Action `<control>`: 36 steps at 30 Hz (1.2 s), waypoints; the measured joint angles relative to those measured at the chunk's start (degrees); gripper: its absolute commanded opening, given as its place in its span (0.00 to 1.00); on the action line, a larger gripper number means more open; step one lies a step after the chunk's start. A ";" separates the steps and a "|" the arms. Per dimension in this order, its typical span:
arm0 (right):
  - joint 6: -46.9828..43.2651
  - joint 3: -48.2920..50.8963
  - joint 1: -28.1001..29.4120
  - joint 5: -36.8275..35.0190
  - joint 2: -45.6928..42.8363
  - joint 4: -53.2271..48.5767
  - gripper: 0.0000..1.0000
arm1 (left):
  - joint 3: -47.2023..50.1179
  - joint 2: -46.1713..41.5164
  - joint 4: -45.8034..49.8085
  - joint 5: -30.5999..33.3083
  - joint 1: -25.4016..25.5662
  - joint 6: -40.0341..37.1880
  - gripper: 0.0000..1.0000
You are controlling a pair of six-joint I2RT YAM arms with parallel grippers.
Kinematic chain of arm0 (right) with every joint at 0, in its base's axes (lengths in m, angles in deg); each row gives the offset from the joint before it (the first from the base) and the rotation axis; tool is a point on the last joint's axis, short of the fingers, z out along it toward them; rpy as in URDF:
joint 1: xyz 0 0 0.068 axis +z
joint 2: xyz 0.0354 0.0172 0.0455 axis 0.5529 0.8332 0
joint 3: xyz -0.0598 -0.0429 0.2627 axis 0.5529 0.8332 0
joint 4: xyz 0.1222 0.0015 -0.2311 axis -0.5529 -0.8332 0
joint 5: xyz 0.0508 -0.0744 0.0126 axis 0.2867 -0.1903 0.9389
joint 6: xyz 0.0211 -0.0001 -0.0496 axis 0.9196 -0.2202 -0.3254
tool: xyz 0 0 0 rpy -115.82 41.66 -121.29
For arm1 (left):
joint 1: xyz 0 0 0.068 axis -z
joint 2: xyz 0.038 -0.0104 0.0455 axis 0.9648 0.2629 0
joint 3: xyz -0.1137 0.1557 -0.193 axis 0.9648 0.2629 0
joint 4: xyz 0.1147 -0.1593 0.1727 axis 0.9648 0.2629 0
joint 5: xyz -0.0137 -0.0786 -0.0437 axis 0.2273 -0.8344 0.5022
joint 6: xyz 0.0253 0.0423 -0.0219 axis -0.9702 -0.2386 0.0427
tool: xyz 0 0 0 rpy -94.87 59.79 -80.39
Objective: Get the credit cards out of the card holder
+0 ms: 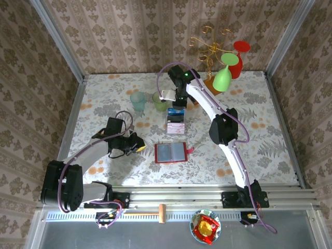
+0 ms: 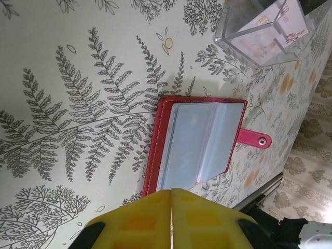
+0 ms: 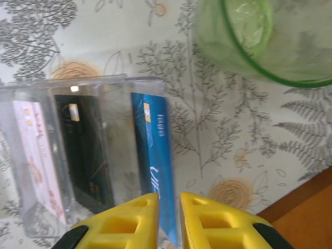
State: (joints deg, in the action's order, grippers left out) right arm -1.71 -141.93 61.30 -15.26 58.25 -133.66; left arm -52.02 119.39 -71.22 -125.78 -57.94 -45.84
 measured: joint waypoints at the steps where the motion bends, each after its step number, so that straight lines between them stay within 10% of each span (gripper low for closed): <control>1: 0.04 0.00 0.00 -0.52 0.00 0.70 0.21 | -0.15 0.00 0.00 0.02 0.00 -0.04 0.10; 15: 5.01 2.67 0.00 -3.15 -0.70 6.69 0.27 | -0.48 0.02 -0.07 0.02 0.00 -0.04 0.10; 36: 22.14 41.03 1.53 -9.07 -23.91 29.09 0.40 | -1.62 3.02 -4.00 -0.66 0.17 -0.02 0.11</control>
State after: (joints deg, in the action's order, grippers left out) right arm 20.43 -100.91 62.83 -24.33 34.34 -104.57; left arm -53.64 122.41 -75.22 -126.43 -57.77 -45.87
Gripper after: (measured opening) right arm 0.400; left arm 0.106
